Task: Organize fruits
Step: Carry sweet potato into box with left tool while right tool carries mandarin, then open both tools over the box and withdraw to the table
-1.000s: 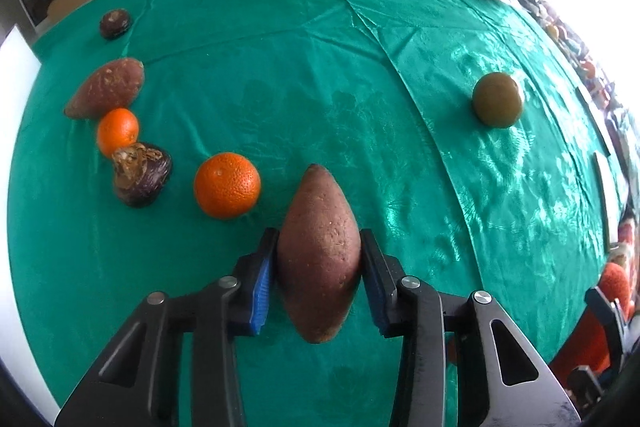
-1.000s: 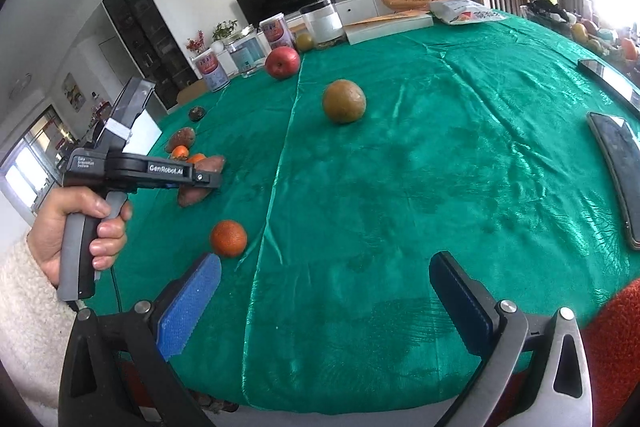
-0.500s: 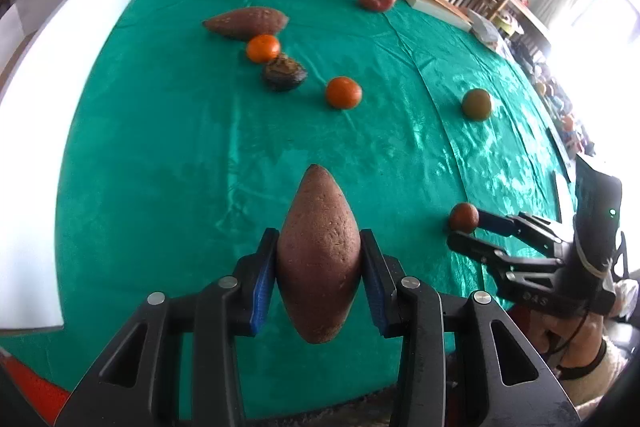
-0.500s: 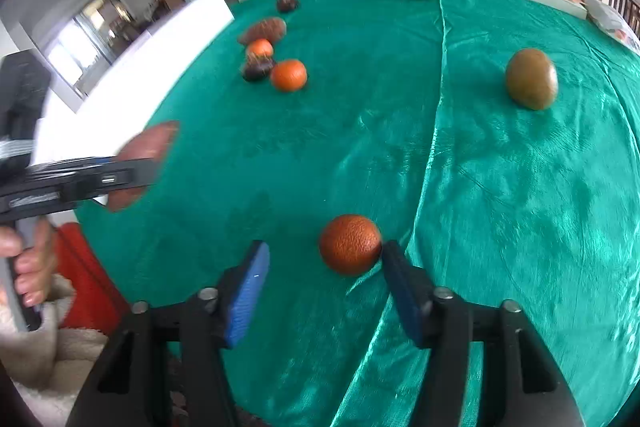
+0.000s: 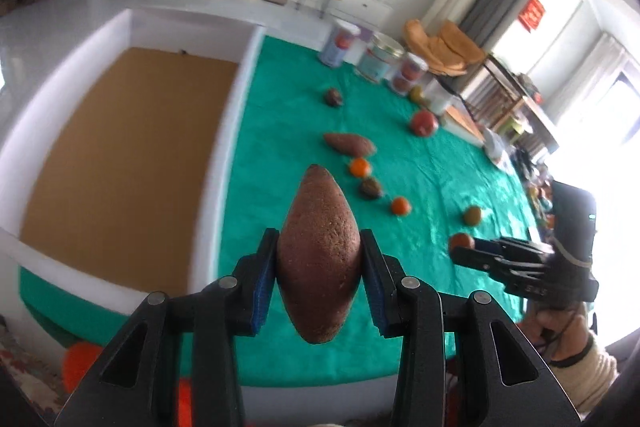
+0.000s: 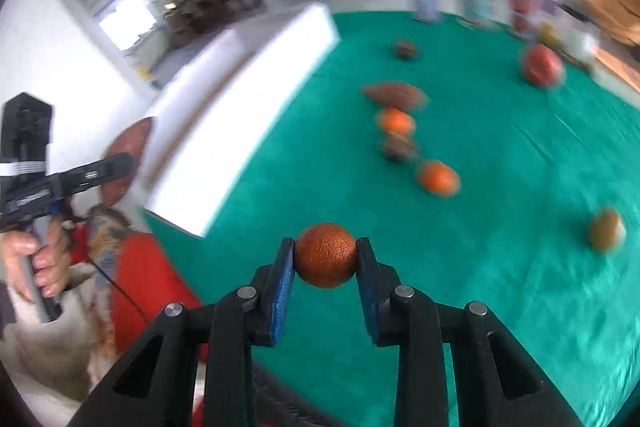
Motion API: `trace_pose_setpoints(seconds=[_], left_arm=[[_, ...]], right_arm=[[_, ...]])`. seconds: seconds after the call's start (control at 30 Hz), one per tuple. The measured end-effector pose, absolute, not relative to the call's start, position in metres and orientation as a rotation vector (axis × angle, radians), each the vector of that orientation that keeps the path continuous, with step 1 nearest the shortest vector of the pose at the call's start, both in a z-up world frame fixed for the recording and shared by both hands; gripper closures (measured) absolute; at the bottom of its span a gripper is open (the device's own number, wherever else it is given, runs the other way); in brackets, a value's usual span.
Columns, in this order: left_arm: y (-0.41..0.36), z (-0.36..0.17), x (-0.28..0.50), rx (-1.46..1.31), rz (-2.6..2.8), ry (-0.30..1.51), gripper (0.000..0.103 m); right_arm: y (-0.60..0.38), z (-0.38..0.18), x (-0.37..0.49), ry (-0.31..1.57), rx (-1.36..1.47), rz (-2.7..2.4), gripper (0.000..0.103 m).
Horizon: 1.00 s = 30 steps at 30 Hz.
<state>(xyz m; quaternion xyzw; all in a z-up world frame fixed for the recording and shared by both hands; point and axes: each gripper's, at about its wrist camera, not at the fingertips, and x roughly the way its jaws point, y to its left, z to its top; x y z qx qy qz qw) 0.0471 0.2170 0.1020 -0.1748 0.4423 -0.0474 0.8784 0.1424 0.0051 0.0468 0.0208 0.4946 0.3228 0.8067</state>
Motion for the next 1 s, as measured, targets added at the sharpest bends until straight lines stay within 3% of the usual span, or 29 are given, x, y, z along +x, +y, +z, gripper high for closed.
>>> trace_pose_setpoints(seconds=[0.17,0.33,0.5,0.63,0.7,0.73,0.9,1.0], left_arm=[[0.295,0.09,0.058,-0.371,0.132,0.966,0.063],[0.337,0.049,0.071,-0.406,0.249,1.039,0.063],[0.342,0.02,0.076,-0.446,0.273,1.09,0.062],[0.345,0.013,0.078,-0.445,0.304,1.09,0.06],[0.343,0.021,0.078,-0.445,0.319,1.066,0.039],[0.342,0.027,0.078,-0.441,0.332,1.036,0.035],[0.311,0.056,0.075,-0.372,0.315,0.87,0.015],[0.276,0.059,0.09,-0.285,0.24,0.809,0.013]], right_arm=[[0.132,0.072,0.16,1.033,-0.028,0.881,0.073],[0.228,0.041,0.19,1.126,-0.102,0.899,0.073],[0.267,-0.008,0.211,1.223,-0.151,0.822,0.071],[0.27,-0.013,0.217,1.212,-0.127,0.8,0.068],[0.259,0.001,0.215,1.18,-0.092,0.802,0.06],[0.251,0.01,0.213,1.152,-0.079,0.798,0.057],[0.168,0.047,0.189,0.986,-0.043,0.735,0.021],[0.101,0.033,0.16,0.927,-0.042,0.647,0.018]])
